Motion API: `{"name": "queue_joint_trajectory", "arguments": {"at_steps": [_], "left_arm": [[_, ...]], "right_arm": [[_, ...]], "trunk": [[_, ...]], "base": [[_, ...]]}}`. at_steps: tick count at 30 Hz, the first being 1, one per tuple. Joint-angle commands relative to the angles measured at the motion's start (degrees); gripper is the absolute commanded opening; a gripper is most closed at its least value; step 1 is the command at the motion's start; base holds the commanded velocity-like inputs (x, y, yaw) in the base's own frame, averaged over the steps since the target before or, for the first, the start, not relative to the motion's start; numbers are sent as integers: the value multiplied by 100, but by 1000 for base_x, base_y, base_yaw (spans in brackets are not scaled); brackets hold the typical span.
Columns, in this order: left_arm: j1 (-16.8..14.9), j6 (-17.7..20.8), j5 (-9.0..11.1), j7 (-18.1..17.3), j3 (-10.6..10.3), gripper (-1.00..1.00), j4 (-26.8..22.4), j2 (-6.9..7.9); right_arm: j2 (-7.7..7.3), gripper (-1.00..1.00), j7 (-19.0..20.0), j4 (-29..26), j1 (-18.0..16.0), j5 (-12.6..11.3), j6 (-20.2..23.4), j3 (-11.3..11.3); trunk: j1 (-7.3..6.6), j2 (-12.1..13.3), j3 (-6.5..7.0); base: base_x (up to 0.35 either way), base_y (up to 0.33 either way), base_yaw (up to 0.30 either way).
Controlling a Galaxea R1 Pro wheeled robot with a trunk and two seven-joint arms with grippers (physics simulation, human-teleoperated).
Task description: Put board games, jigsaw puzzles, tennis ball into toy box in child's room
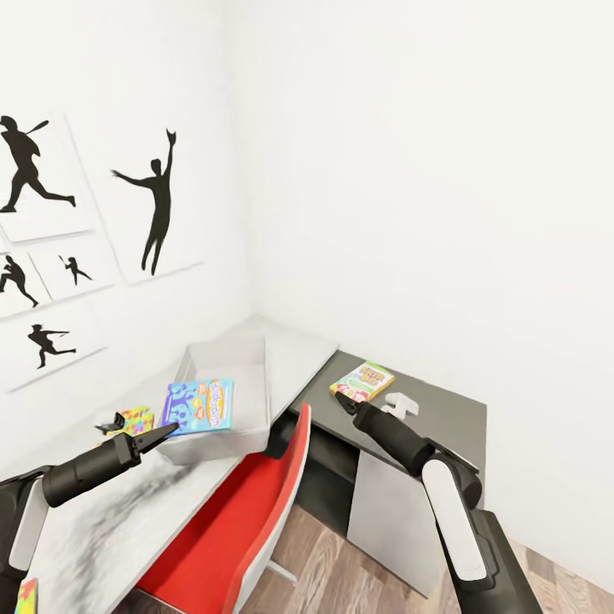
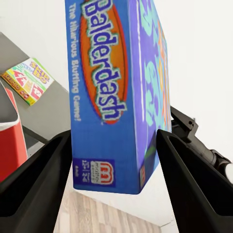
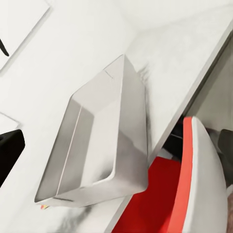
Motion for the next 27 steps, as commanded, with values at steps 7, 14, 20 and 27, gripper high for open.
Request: {"name": "queue_joint_trajectory", "arguments": {"at_steps": [7, 14, 20, 27], "left_arm": [[-2, 48, 28, -10, 82, -100, -4, -9], [3, 48, 29, -5, 86, -100, -47, -21], [6, 53, 26, -1, 82, -100, -142, -36], [25, 70, 19, -6, 87, -100, -155, -24]], "right_arm": [[3, 100, 18, -4, -5, 15, 22, -8], [3, 100, 18, -4, -5, 17, 20, -8], [3, 100, 18, -4, -5, 17, 20, 61], [3, 100, 18, -4, -5, 17, 20, 94]], "trunk": [[4, -13, -54], [4, -13, -59], [4, -13, -59], [4, -13, -61]], "base": [[216, 0, 0], [92, -18, 0], [44, -39, 30], [5, -5, 150]]}}
